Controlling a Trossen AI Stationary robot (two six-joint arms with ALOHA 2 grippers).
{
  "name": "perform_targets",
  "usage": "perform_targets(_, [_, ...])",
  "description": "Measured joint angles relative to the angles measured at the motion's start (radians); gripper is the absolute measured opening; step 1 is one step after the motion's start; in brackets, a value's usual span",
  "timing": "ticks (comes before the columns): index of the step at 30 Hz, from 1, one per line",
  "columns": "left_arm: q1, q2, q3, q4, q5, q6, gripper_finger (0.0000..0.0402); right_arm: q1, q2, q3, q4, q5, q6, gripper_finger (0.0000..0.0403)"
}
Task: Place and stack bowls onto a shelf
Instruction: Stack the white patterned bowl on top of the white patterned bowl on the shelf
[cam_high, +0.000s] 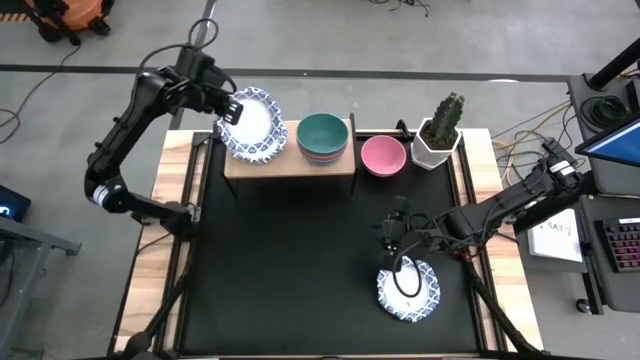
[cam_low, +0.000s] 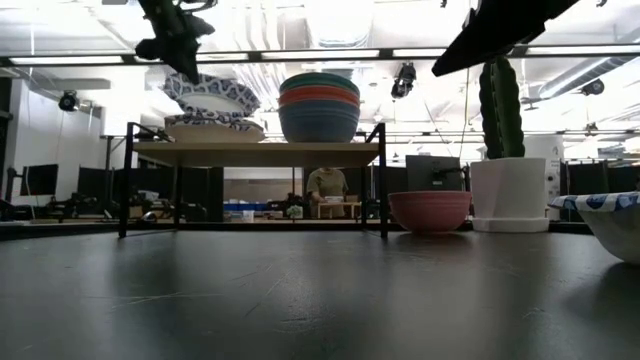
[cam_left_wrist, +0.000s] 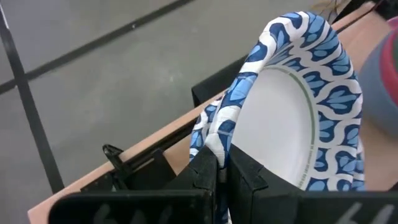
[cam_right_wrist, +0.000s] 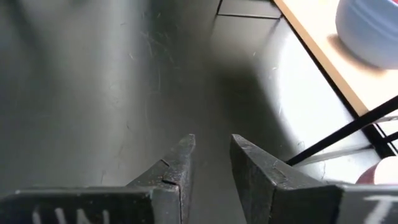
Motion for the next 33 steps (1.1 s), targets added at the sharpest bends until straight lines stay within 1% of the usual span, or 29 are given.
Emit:
perform_targets(5, [0.000,0.029,0.000,-0.017,-0.001,0.002,0.0016,0.000,0.000,-0.004,0.006,0.003,0.001,0.0089])
perform_targets(13, [0.000,0.043,0.000,-0.018,-0.002,0.027,0.0075,0.000,0.000,-0.004,0.024,0.005,-0.010,0.0097])
perform_targets(17, [0.000,0.031,0.000,-0.017,-0.003,0.042,0.0103,0.000,0.000,-0.004,0.025,0.034,-0.009,0.0097])
perform_targets(20, [0.000,0.012,0.000,-0.007,-0.005,0.087,0.0116,0.000,0.000,-0.004,0.026,0.060,-0.010,0.0093])
perform_targets(23, [0.000,-0.005,0.000,0.035,-0.010,0.116,0.0118,0.000,0.000,-0.004,0.033,0.087,-0.010,0.0089])
perform_targets(26, [0.000,-0.016,0.000,0.083,-0.014,0.116,0.0110,0.000,0.000,-0.004,0.045,0.108,-0.010,0.0089])
perform_targets(31, [0.000,-0.016,-0.041,0.142,-0.108,0.116,0.0077,0.000,0.000,-0.005,0.068,0.110,-0.008,0.0095])
perform_targets(33, [0.000,-0.016,-0.080,0.150,-0.115,0.116,0.0063,0.000,0.000,-0.006,0.081,0.110,-0.007,0.0097])
